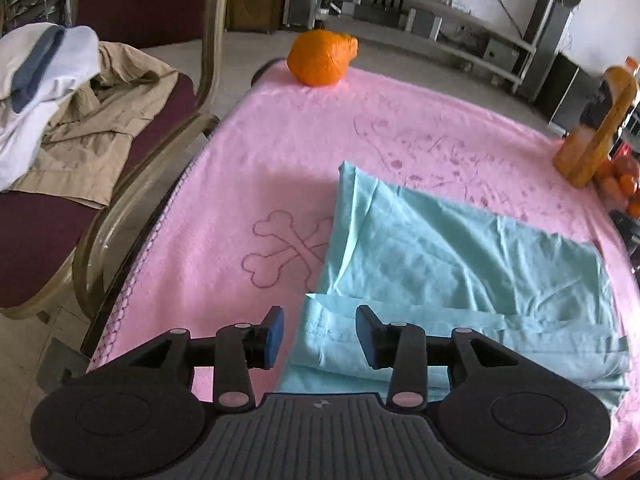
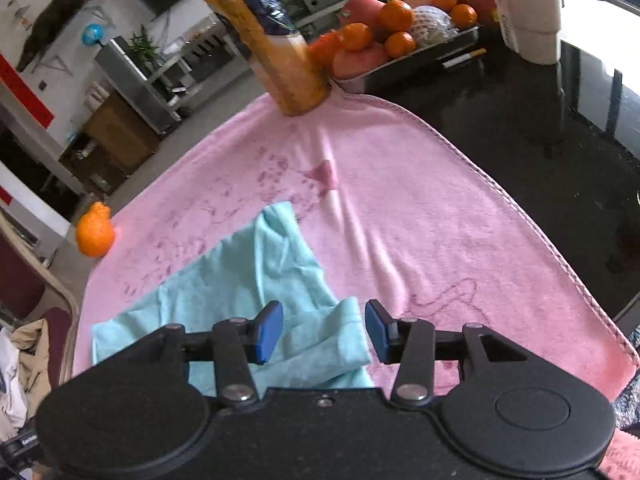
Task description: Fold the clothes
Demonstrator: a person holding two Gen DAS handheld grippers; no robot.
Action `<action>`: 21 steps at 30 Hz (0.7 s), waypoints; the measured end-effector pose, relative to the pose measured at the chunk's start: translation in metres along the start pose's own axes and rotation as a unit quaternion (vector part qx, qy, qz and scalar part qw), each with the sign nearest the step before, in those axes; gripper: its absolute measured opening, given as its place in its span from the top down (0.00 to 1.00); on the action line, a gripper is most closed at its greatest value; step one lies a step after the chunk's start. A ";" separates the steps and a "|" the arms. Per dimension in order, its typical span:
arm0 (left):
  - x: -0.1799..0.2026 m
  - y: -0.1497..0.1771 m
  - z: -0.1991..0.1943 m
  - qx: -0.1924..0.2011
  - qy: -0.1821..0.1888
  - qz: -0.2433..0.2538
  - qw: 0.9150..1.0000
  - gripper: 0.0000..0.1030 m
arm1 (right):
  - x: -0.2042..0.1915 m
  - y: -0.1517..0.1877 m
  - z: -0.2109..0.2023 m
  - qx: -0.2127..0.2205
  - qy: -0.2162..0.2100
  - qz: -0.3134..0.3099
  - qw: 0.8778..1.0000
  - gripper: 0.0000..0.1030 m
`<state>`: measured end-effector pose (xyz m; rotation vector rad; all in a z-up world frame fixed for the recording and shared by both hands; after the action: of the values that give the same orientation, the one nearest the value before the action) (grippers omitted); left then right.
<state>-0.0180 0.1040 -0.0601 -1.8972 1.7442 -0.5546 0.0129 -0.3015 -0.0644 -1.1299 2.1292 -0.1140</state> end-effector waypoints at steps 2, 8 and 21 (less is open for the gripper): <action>0.002 -0.001 0.009 -0.009 -0.005 0.009 1.000 0.62 | 0.002 -0.002 0.006 -0.003 0.009 0.001 1.000 0.58; 0.012 -0.010 0.028 -0.016 -0.035 0.046 0.998 0.65 | 0.000 -0.009 0.037 -0.017 0.052 -0.020 0.998 0.64; 0.019 -0.006 -0.016 0.084 -0.035 0.078 0.993 0.99 | -0.011 -0.001 0.016 0.012 -0.010 -0.038 0.999 0.96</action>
<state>-0.0209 0.0840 -0.0441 -1.6311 1.7250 -0.5496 0.0274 -0.2904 -0.0699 -1.1937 2.0613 -0.1627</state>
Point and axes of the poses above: each gripper's, at about its wrist camera, not at the fingertips, and z roughly the way its jaws point, x to its right, y to its underside, the point moved 4 cm from there along z, roughly the way its jaws point, and after that the axes turned 14 degrees about z, right-handed, at the moved point
